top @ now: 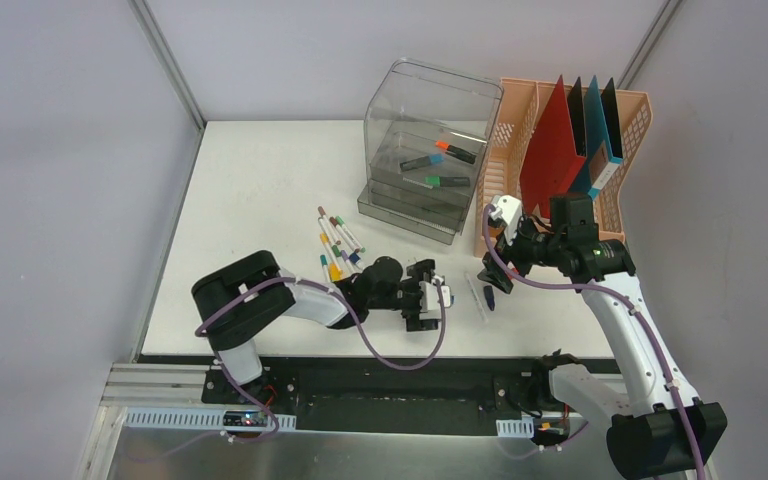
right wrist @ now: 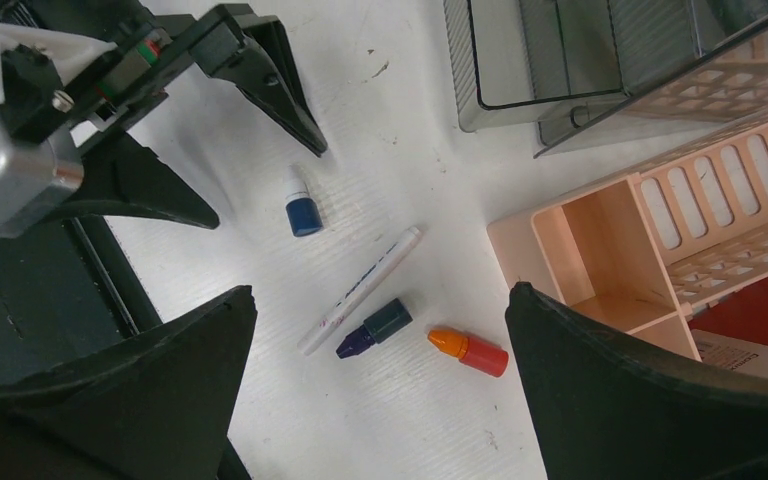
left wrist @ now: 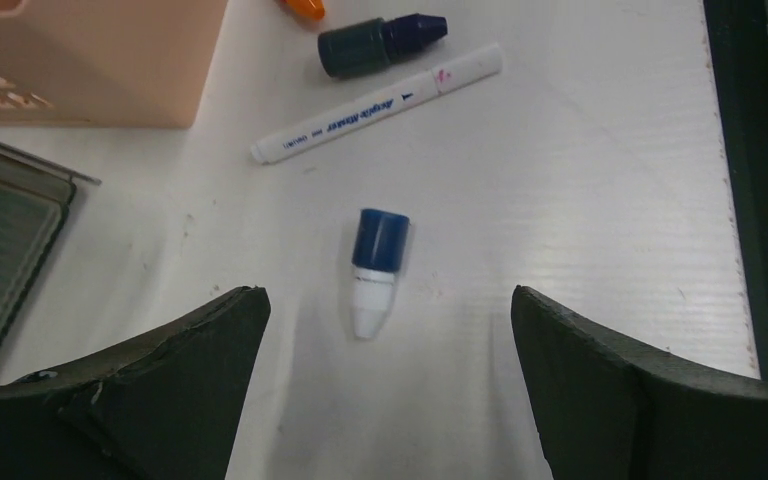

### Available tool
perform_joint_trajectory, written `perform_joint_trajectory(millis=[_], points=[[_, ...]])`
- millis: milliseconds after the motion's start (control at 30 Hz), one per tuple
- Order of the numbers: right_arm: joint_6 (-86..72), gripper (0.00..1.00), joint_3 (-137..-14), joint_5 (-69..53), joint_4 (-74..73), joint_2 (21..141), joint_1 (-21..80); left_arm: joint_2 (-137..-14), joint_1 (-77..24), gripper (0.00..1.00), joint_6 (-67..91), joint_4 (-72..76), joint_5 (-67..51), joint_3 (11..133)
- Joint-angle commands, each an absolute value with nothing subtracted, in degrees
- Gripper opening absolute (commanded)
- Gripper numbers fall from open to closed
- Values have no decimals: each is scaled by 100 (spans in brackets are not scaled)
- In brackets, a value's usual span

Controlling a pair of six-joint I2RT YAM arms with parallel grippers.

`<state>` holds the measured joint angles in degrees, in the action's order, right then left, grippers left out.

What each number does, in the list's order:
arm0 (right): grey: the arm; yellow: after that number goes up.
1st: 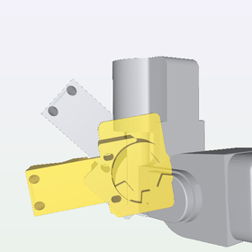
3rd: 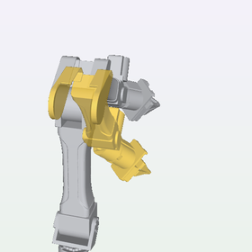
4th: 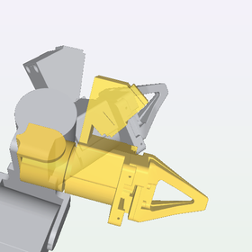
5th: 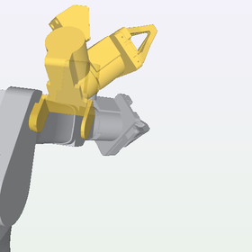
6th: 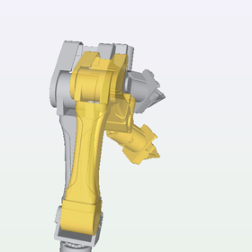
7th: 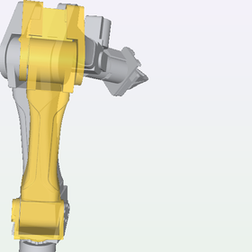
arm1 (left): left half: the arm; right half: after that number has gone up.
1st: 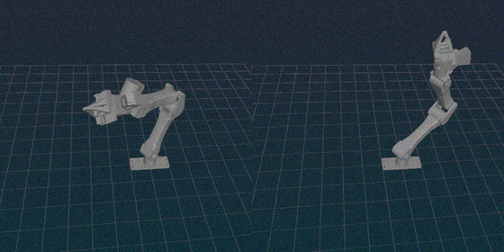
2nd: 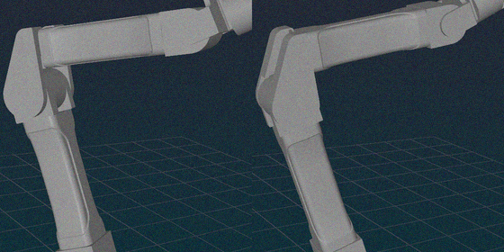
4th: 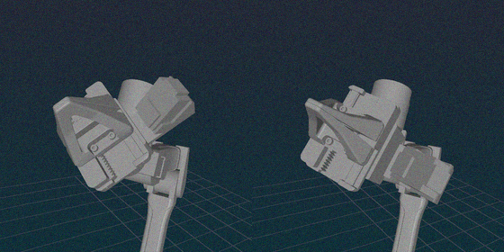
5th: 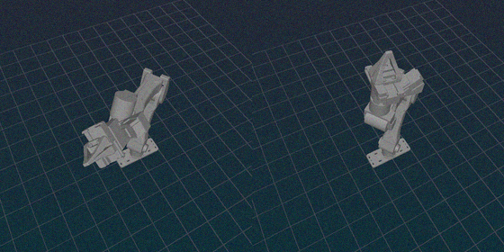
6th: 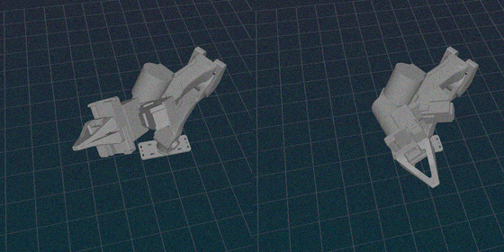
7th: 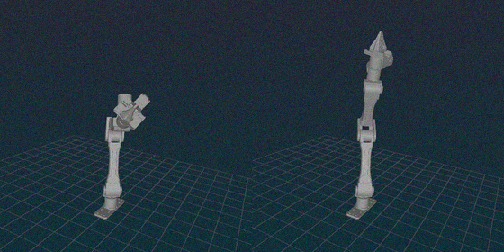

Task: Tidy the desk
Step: Pick up the stationery from the center of the board.

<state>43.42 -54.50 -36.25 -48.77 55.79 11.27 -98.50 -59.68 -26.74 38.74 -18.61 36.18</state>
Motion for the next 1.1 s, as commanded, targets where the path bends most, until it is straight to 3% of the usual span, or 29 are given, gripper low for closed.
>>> perform_joint_trajectory(millis=[0, 300, 467, 600, 1000, 1067], points=[[4421, 99, -5449, -3747, -4789, 5486, 1084, -10169, -6007, 94, -3090, 3862, -2171, 4181], [4430, 99, -5441, -3784, -4798, 5438, 1055, -10622, -5990, 77, -2944, 3384, -2513, 4779], [4433, 99, -5457, -3807, -4824, 5438, 1046, -10814, -5985, 41, -2828, 2856, -2558, 5093], [4430, 99, -5458, -3823, -4832, 5425, 1029, -10879, -5979, 34, -2787, 2798, -2452, 5129], [4441, 99, -5458, -3841, -4840, 5436, 1004, -10844, -5982, 1, -2600, 3211, -1934, 4773], [4439, 99, -5458, -3841, -4834, 5434, 1002, -10775, -5977, 0, -2500, 3374, -1852, 4662]])
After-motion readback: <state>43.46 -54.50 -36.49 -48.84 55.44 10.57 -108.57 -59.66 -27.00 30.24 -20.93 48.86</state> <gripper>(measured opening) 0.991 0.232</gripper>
